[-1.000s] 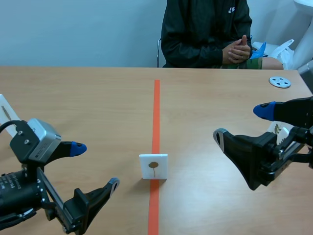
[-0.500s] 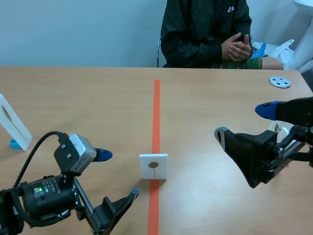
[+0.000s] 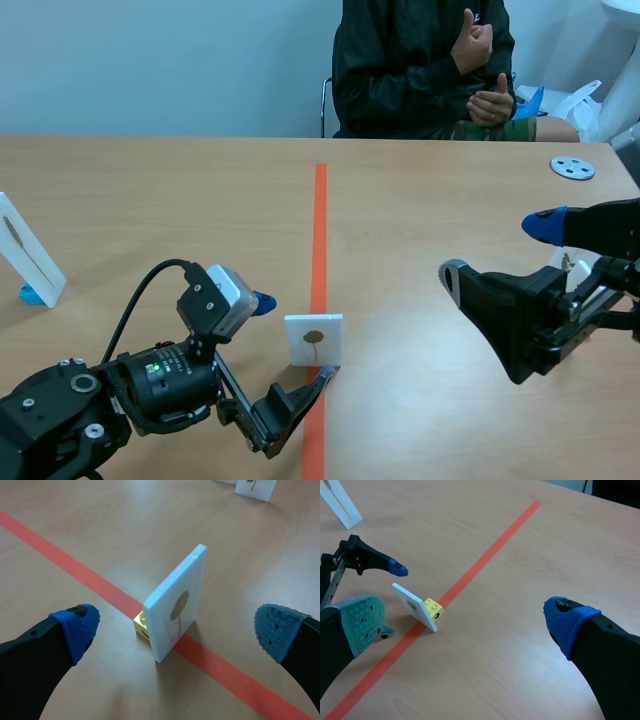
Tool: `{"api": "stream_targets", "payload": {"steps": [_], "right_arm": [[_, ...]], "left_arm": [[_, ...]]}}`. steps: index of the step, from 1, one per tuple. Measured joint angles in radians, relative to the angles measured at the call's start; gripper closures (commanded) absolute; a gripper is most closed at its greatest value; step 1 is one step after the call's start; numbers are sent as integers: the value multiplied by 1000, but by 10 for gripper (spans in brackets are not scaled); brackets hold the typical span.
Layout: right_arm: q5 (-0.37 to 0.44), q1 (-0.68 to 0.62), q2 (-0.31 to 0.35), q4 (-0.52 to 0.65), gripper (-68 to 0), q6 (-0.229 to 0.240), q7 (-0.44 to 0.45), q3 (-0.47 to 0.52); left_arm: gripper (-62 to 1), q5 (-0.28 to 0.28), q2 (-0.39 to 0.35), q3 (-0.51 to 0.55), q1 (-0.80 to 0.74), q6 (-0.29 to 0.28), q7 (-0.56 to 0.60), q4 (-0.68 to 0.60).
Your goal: Sort the leaf by its shape. The table is split by an orange tape line. A compound leaf with several leaflets goes to the left side, a simple leaf with one blade goes to the right side. Return to the home posture when a red brick is placed on the table.
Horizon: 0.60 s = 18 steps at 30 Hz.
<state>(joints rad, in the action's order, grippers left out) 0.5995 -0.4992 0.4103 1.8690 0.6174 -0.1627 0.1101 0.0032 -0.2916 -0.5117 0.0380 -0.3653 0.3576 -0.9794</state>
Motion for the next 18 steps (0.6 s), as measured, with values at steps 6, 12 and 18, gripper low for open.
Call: {"api": "stream_targets", "payload": {"steps": [6,12,18], "right_arm": [[0,0,0,0,-679,0,0,0],[0,0,0,0,-679,0,-3,0],[0,0,0,0,-679,-1,-3,0]], "left_arm": [[-623,-2,14,-50,56,55,40,64],[-623,-3,26,-76,107,73,66,158],[-623,-4,43,-108,124,73,82,189]]}}
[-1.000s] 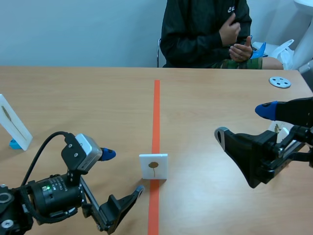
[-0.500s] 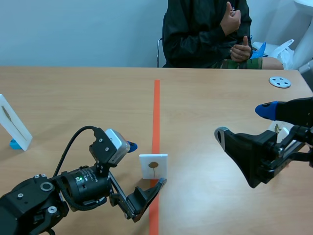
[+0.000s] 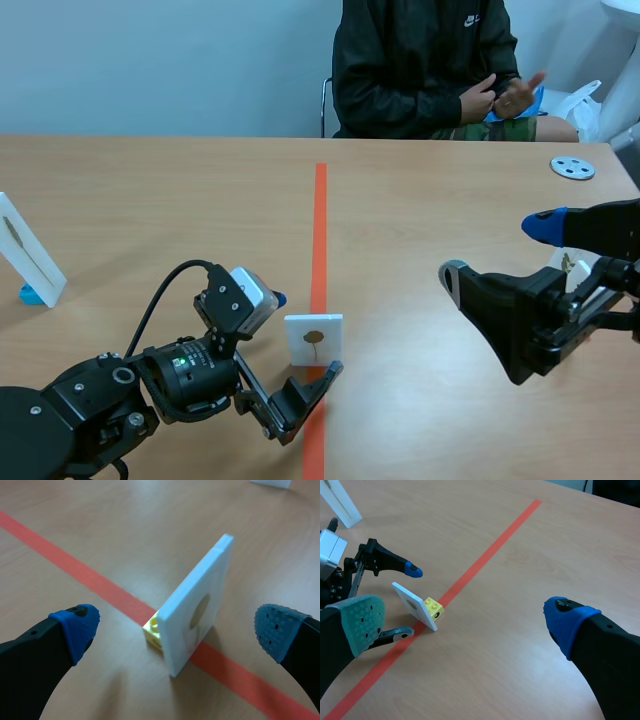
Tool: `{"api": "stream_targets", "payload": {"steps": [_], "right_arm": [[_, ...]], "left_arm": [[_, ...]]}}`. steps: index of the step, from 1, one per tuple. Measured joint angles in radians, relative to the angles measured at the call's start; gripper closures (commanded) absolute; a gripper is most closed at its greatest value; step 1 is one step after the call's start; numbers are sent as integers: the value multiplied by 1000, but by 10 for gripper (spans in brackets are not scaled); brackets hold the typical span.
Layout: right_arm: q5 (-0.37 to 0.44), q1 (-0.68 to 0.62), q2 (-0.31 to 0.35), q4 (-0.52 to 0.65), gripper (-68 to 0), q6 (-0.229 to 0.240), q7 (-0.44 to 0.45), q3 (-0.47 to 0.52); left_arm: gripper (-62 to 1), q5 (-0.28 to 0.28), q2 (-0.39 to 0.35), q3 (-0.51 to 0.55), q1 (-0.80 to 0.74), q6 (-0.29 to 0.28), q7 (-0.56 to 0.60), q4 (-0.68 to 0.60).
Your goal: Sort the leaf by its shape. The table is split by an orange tape line. A compound leaf with several leaflets goes to the left side, a simple leaf with one blade goes to the right side. Return to the home posture when a red brick is placed on the table.
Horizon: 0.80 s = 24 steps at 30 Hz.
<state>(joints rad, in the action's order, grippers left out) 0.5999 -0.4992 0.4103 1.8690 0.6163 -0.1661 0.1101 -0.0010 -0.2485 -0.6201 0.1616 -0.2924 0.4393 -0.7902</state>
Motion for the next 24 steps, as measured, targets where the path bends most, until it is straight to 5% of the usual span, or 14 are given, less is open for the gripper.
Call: {"api": "stream_targets", "payload": {"steps": [3,10,24], "right_arm": [[0,0,0,0,-679,-3,0,0],[0,0,0,0,-679,-3,0,0],[0,0,0,0,-679,-3,0,0]], "left_arm": [[-620,0,16,-2,2,3,0,0],[-445,0,27,-2,2,23,0,0],[-243,0,27,-2,2,23,0,0]]}}
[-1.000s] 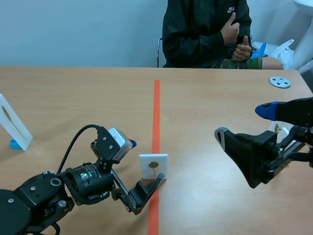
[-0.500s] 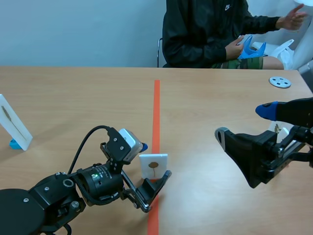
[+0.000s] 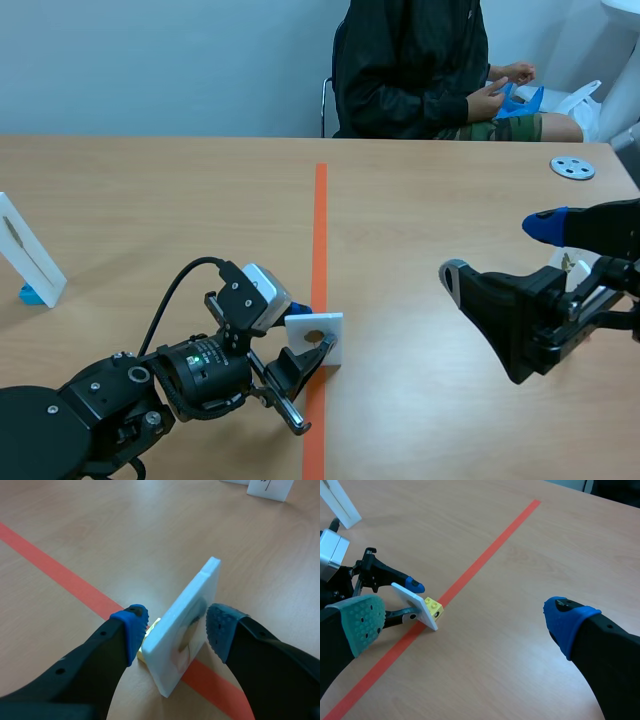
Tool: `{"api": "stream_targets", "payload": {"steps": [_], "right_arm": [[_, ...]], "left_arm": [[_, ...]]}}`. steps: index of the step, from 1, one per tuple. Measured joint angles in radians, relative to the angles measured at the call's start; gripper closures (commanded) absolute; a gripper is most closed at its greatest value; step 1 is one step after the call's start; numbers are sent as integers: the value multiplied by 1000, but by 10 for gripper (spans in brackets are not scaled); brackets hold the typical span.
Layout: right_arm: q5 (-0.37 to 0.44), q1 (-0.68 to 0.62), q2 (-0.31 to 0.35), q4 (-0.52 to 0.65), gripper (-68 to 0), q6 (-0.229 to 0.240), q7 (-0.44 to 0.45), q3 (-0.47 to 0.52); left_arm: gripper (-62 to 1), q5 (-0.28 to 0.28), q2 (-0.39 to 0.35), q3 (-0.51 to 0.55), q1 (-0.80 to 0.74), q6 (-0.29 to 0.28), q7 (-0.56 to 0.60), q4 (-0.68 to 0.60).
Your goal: Sort the leaf by its shape. The table is split by an orange tape line. A compound leaf with several leaflets goes to the left side, a simple leaf with one blade goes to the right side. Return to the home posture when a red brick is placed on the table.
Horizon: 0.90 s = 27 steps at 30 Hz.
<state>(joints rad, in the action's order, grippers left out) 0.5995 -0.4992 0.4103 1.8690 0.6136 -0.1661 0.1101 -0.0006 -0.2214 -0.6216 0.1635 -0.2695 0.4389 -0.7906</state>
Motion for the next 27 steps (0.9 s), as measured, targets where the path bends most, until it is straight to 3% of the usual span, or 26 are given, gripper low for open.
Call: {"api": "stream_targets", "payload": {"steps": [8,15,19,21,27], "right_arm": [[0,0,0,0,-679,0,0,0],[0,0,0,0,-679,0,-5,0],[0,0,0,0,-679,0,-8,0],[0,0,0,0,-679,0,-8,0],[0,0,0,0,-679,0,-9,0]], "left_arm": [[-117,0,0,0,0,0,0,0],[-114,0,0,0,-7,-3,0,0],[-39,1,0,0,-22,-3,3,0],[-41,1,-1,0,-25,-3,3,-4],[-41,0,-38,2,-84,-11,-15,-119]]}}
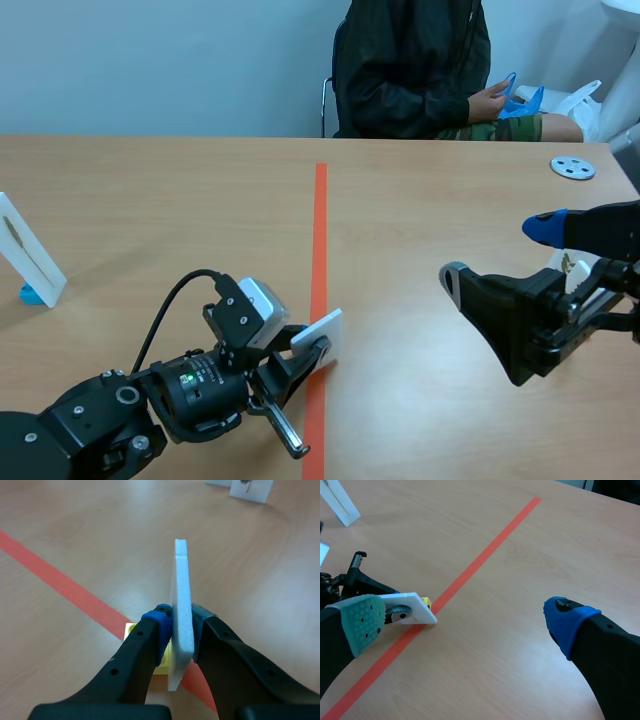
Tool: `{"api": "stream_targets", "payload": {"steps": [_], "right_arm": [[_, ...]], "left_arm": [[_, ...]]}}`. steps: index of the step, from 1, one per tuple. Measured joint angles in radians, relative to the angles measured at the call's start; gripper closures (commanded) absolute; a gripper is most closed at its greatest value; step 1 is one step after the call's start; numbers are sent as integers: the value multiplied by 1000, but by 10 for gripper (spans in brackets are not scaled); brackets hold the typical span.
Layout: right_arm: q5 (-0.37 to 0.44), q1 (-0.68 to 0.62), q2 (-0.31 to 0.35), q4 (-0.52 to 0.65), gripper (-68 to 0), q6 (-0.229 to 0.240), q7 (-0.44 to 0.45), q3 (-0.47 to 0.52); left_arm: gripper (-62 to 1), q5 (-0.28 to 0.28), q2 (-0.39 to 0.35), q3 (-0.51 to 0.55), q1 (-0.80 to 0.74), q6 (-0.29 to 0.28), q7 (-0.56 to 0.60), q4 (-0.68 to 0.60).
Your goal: Sort the leaf by its shape. The table is split by an orange tape line. A compound leaf with several leaflets goes to the left side, a simple leaf with one blade goes to the right side. Return to the home posture when a red brick is placed on the table.
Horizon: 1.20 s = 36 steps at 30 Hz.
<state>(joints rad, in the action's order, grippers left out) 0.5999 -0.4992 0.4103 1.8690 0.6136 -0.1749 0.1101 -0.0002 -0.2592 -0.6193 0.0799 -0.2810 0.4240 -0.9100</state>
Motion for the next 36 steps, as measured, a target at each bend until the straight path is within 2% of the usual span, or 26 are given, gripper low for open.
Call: {"api": "stream_targets", "payload": {"steps": [3,7,11,14,19,23,31,36], "right_arm": [[0,0,0,0,-679,0,0,0],[0,0,0,0,-679,0,0,0],[0,0,0,0,-679,0,0,0],[0,0,0,0,-679,0,0,0],[0,0,0,0,-679,0,0,0],[0,0,0,0,-679,0,0,0],[0,0,0,0,-679,0,0,0],[0,0,0,0,-679,0,0,0]], "left_arm": [[-41,2,-31,9,-39,-1,-64,-112],[-41,44,-71,87,-109,0,-139,-309],[-41,172,-93,210,-173,0,-215,-478],[-41,261,-96,301,-224,0,-264,-540],[-41,348,-95,428,-310,0,-308,-554],[-41,384,-95,525,-362,1,-311,-548],[-41,383,-95,673,-373,72,-311,-537],[-41,403,-95,688,-370,102,-307,-476]]}}
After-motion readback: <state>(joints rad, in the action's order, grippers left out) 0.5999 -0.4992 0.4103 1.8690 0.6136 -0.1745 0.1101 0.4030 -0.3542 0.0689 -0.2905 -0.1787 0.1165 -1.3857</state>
